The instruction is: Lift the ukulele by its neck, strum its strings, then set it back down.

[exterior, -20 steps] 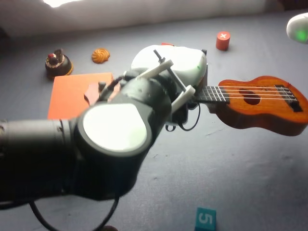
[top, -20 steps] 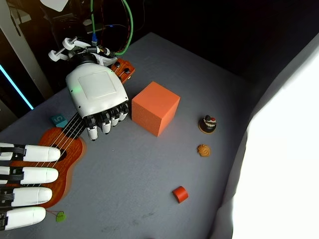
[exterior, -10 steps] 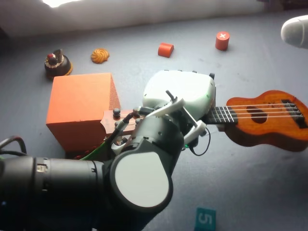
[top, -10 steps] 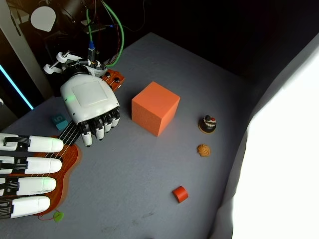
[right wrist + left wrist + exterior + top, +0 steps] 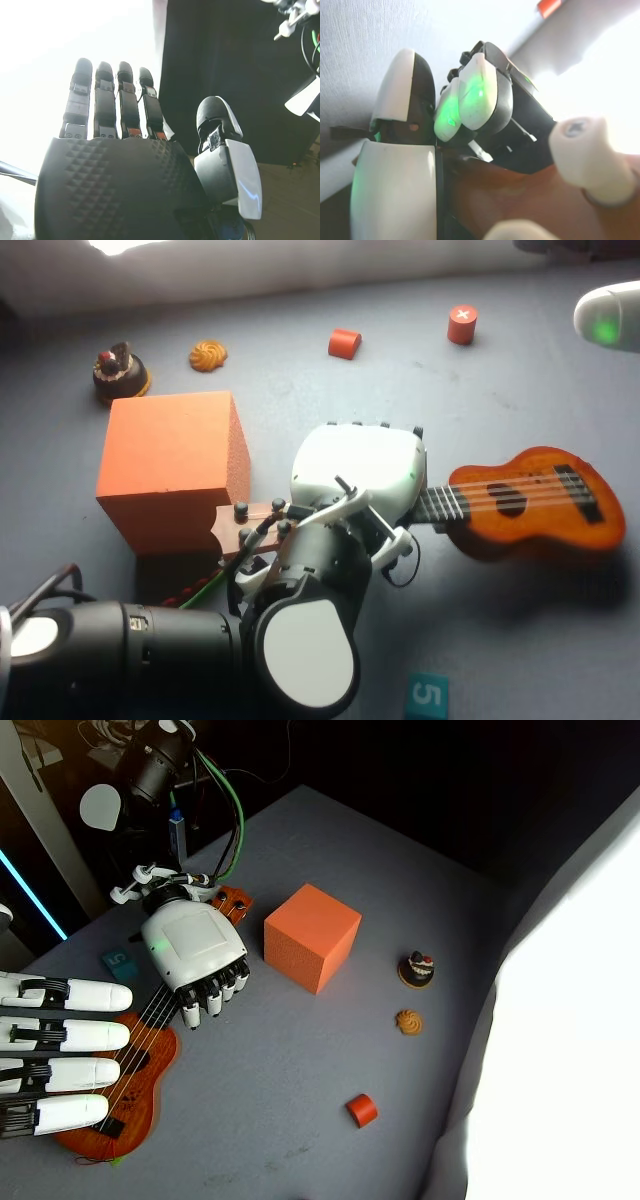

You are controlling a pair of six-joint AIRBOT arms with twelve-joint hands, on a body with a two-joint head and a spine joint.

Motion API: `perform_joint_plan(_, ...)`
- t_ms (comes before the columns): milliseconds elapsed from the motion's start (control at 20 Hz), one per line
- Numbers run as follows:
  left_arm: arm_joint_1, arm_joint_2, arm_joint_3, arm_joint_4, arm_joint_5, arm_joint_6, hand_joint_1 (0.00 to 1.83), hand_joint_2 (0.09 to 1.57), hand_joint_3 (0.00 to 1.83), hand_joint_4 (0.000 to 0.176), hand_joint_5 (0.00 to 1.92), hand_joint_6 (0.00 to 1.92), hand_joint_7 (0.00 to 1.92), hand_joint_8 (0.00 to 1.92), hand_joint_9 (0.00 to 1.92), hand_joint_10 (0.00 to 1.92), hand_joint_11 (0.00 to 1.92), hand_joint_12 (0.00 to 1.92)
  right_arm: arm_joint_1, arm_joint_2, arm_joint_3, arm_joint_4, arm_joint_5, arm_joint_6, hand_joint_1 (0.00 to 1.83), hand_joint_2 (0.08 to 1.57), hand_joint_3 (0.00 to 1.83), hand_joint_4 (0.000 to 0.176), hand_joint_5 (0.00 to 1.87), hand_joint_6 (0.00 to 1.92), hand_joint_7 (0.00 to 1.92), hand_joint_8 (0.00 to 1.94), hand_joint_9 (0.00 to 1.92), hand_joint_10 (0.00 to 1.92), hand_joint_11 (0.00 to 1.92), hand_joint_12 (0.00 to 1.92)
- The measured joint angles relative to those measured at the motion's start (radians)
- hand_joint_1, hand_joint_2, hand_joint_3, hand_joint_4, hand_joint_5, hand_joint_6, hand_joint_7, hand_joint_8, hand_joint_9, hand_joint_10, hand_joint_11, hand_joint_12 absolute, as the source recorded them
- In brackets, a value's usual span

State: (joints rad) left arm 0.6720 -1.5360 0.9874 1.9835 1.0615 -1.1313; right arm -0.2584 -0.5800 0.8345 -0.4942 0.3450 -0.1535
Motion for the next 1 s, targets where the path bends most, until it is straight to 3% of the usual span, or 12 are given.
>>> perform_joint_plan(200, 0.019, -0.014, 0.018, 0.008, 0.013, -0.014, 1.54, 1.18, 0.06, 0.175, 1.34, 1.92, 1.44, 1.92, 1.56, 1.92, 1.58, 1.92, 0.000, 0.000, -0.008, -0.023, 0.001, 0.000, 0.00, 1.34, 0.00, 0.000, 0.24, 0.01, 0.22, 0.01, 0.17, 0.01, 0.00, 0.42)
perform_joint_plan(350, 0.031, -0.016, 0.023, 0.026, 0.019, -0.018, 1.55, 1.18, 0.06, 0.176, 1.32, 1.92, 1.42, 1.92, 1.55, 1.92, 1.58, 1.92, 0.000, -0.001, -0.010, -0.023, 0.002, 0.000, 0.00, 1.34, 0.00, 0.000, 0.21, 0.00, 0.19, 0.00, 0.14, 0.00, 0.00, 0.29)
perform_joint_plan(600, 0.046, -0.027, 0.027, 0.058, 0.039, -0.019, 1.57, 1.18, 0.06, 0.176, 1.29, 1.92, 1.38, 1.92, 1.51, 1.92, 1.54, 1.92, 0.000, -0.001, -0.010, -0.023, 0.002, 0.000, 0.00, 1.34, 0.00, 0.000, 0.22, 0.00, 0.20, 0.00, 0.15, 0.01, 0.00, 0.35)
perform_joint_plan(750, 0.055, -0.031, 0.028, 0.077, 0.048, -0.019, 1.45, 1.18, 0.06, 0.174, 1.07, 1.92, 1.25, 1.92, 1.39, 1.92, 1.44, 1.92, 0.000, -0.001, -0.010, -0.023, 0.002, 0.000, 0.02, 1.33, 0.00, 0.000, 0.22, 0.00, 0.22, 0.00, 0.16, 0.01, 0.00, 0.40)
perform_joint_plan(800, 0.056, -0.031, 0.029, 0.077, 0.049, -0.019, 1.40, 1.16, 0.06, 0.067, 0.98, 1.92, 1.17, 1.92, 1.31, 1.92, 1.34, 1.92, 0.000, -0.001, -0.010, -0.023, 0.002, 0.000, 0.01, 1.34, 0.00, 0.000, 0.21, 0.00, 0.22, 0.00, 0.16, 0.01, 0.00, 0.40)
perform_joint_plan(850, 0.056, -0.031, 0.030, 0.079, 0.050, -0.018, 1.13, 1.19, 0.15, 0.000, 0.74, 1.60, 1.03, 1.92, 1.16, 1.92, 1.18, 1.92, 0.000, -0.001, -0.010, -0.023, 0.002, 0.000, 0.00, 1.34, 0.00, 0.000, 0.21, 0.00, 0.20, 0.00, 0.15, 0.00, 0.00, 0.35)
perform_joint_plan(900, 0.062, -0.031, 0.035, 0.093, 0.054, -0.011, 1.16, 0.98, 0.66, 0.000, 0.66, 1.59, 0.84, 1.81, 1.04, 1.92, 1.04, 1.92, 0.000, -0.001, -0.010, -0.023, 0.002, 0.000, 0.01, 1.34, 0.00, 0.000, 0.23, 0.01, 0.21, 0.00, 0.15, 0.00, 0.00, 0.40)
perform_joint_plan(950, 0.063, -0.031, 0.040, 0.077, 0.052, -0.014, 1.15, 0.93, 0.76, 0.000, 0.67, 1.56, 0.77, 1.80, 0.93, 1.92, 0.96, 1.92, 0.000, -0.001, -0.010, -0.023, 0.002, 0.000, 0.03, 1.33, 0.00, 0.000, 0.24, 0.01, 0.22, 0.00, 0.16, 0.00, 0.00, 0.44)
perform_joint_plan(1000, 0.069, -0.032, 0.047, 0.058, 0.040, -0.015, 1.13, 1.04, 0.54, 0.000, 0.66, 1.50, 0.70, 1.74, 0.78, 1.92, 0.80, 1.92, 0.000, -0.001, -0.010, -0.023, 0.002, 0.000, 0.02, 1.33, 0.00, 0.000, 0.24, 0.01, 0.22, 0.00, 0.16, 0.01, 0.00, 0.45)
